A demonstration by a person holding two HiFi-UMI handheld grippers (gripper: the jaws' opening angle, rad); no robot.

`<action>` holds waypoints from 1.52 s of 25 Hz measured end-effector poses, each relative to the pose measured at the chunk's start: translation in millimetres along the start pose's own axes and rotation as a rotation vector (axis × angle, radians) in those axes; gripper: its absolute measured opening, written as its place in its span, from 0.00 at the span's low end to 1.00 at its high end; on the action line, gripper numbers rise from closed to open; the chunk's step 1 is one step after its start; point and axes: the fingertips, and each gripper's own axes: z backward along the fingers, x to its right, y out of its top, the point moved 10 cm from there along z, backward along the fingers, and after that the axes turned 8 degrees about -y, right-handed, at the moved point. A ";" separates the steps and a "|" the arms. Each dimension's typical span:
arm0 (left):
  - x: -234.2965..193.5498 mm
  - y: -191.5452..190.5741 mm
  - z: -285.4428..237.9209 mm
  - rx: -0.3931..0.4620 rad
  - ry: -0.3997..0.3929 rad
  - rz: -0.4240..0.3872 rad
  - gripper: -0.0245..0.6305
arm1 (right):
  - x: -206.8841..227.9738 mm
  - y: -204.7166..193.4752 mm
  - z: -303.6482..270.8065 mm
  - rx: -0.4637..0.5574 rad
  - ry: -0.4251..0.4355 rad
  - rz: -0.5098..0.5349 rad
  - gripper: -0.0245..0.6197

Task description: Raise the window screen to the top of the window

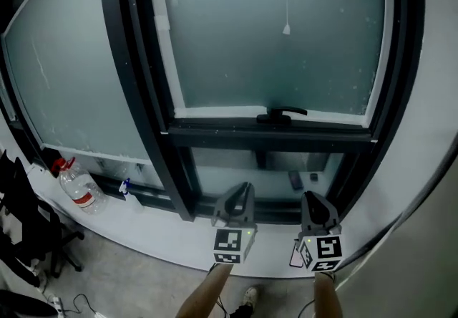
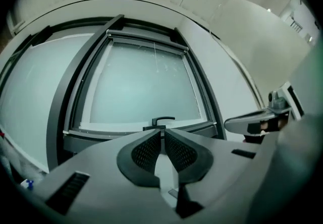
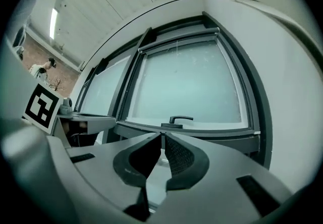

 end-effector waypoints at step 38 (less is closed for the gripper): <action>131.6 95.3 517.4 -0.129 -0.108 0.091 0.08 | -240.2 96.8 493.2 -0.109 -0.033 -0.012 0.08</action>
